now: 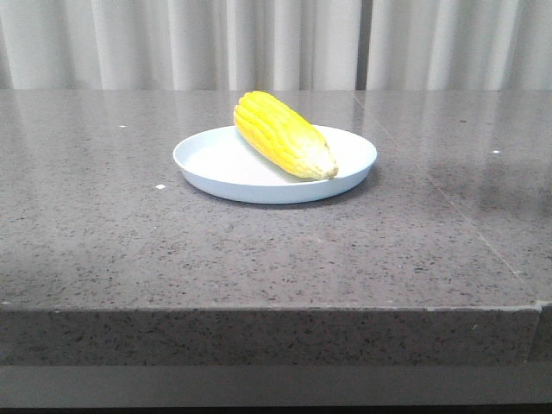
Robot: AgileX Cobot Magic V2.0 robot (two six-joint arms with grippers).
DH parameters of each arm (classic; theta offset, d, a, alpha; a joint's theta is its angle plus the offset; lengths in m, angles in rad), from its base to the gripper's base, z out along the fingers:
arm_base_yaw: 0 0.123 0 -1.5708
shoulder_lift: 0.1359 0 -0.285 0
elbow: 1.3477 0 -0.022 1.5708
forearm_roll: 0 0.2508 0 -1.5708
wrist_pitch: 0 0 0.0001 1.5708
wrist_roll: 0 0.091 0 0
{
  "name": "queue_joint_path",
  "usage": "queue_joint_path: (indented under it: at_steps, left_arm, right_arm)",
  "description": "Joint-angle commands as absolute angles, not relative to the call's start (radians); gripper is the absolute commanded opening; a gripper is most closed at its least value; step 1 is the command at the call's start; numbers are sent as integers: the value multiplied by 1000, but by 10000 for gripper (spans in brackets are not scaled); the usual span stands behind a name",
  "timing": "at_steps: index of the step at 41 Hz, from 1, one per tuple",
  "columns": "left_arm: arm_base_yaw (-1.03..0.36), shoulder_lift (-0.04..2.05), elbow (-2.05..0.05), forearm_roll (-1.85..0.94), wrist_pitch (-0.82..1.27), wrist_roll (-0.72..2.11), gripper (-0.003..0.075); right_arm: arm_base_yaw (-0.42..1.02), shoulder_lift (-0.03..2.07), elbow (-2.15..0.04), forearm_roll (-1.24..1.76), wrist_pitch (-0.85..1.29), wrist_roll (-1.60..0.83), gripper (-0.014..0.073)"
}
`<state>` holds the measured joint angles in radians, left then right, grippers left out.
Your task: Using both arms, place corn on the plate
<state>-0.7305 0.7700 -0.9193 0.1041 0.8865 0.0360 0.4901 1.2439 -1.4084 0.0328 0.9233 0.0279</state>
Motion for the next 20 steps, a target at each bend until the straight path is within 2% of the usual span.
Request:
queue_joint_path:
  at_steps: [1,20]
  left_arm:
    - [-739,770,-946,107,819,24,389]
    - [-739,770,-946,107,819,24,389]
  right_arm:
    - [489,1117,-1364,13,911,0,626]
    - [489,692,-1019,8,1010,-10,626]
